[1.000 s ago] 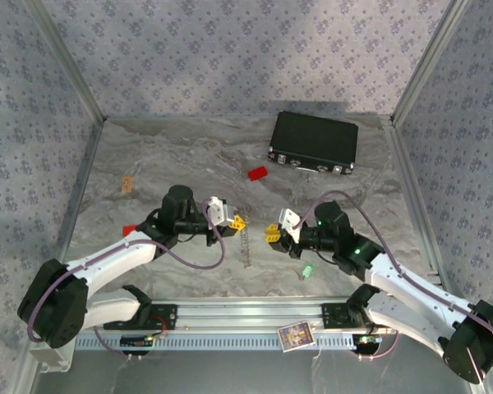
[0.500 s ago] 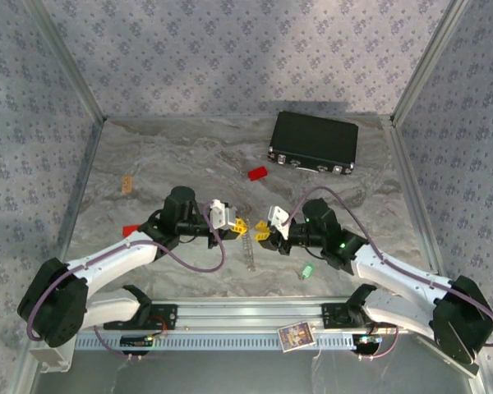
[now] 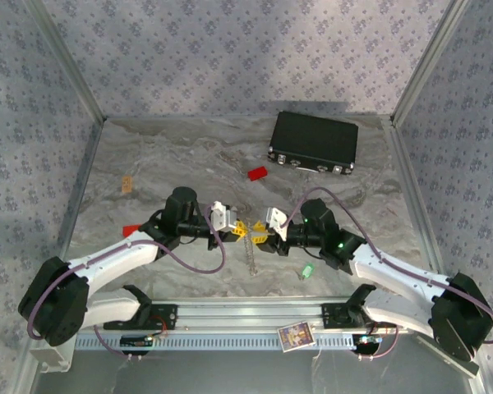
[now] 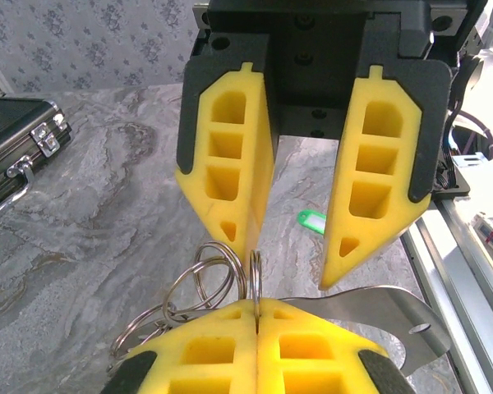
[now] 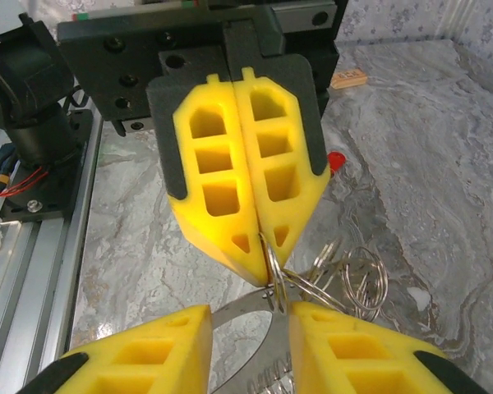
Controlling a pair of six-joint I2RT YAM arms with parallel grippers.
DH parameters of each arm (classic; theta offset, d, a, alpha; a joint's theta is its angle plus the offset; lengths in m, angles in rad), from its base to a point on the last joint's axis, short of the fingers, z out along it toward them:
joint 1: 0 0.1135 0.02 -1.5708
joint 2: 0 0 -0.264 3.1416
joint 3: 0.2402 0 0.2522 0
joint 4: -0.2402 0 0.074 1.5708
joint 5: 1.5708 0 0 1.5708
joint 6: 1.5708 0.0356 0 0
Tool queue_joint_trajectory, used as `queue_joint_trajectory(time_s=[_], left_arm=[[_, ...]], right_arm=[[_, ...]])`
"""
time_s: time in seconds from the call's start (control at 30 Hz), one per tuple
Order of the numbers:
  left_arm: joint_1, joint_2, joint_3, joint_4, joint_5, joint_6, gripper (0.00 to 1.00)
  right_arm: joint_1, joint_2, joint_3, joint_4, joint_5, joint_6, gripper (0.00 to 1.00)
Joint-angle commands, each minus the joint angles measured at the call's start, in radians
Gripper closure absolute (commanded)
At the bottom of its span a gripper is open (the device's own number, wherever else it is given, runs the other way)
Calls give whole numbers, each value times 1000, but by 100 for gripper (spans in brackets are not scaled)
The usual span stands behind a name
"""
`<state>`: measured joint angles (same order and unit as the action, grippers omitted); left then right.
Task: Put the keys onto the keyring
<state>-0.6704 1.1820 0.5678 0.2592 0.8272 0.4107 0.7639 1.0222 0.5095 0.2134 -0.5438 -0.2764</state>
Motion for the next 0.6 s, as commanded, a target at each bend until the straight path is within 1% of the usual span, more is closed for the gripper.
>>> queue_joint_trajectory(time_s=[0.0, 0.3, 0.43, 0.47, 0.53, 0.57], left_arm=[[-12, 4, 33, 9, 58, 25, 100], [-14, 5, 34, 11, 64, 25, 100], [-14, 3, 37, 5, 54, 25, 100], [-13, 2, 38, -1, 44, 24, 100], [-13, -4, 38, -17, 14, 25, 91], [-14, -9, 40, -29, 1, 27, 88]], right_arm=[[7, -1, 36, 24, -31, -14, 72], [14, 25, 53, 34, -37, -15, 82], [16, 34, 61, 35, -33, -19, 98], [17, 33, 65, 25, -30, -25, 100], [17, 30, 77, -16, -17, -47, 100], [17, 27, 88, -52, -12, -64, 100]])
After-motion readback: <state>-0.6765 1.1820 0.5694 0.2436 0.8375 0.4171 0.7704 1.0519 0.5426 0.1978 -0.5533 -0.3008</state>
